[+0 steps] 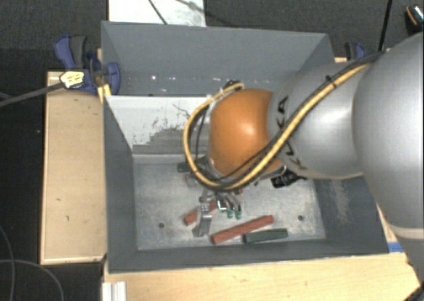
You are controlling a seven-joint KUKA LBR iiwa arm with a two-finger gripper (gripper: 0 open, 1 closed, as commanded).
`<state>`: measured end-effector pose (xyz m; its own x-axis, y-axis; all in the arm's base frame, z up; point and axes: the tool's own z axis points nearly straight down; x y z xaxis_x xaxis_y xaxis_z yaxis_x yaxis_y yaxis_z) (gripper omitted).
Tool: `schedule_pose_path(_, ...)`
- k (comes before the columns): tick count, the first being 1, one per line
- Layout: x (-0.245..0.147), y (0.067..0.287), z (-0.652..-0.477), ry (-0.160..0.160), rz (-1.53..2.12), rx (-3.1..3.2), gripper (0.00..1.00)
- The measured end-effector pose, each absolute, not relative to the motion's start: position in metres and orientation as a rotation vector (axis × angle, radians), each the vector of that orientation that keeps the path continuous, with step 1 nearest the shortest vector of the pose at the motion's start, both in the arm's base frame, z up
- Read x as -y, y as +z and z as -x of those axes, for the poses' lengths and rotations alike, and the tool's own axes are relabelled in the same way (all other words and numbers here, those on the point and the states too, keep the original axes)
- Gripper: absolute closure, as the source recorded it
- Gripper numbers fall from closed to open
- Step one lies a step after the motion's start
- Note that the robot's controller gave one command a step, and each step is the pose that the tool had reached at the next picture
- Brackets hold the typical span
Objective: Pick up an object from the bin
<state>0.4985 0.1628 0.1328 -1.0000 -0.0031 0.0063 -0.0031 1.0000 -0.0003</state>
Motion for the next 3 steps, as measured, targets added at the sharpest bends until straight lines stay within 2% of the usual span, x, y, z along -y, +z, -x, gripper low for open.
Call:
schedule_pose_path(1,-0.134,0.069,-0.537,0.001,-0.487,3.103,0.00)
schedule_pose_path(2,-0.136,0.071,-0.537,-0.002,-0.478,3.105,1.00)
schedule_pose_path(3,-0.150,0.228,-0.567,-0.003,-0.485,3.116,1.00)
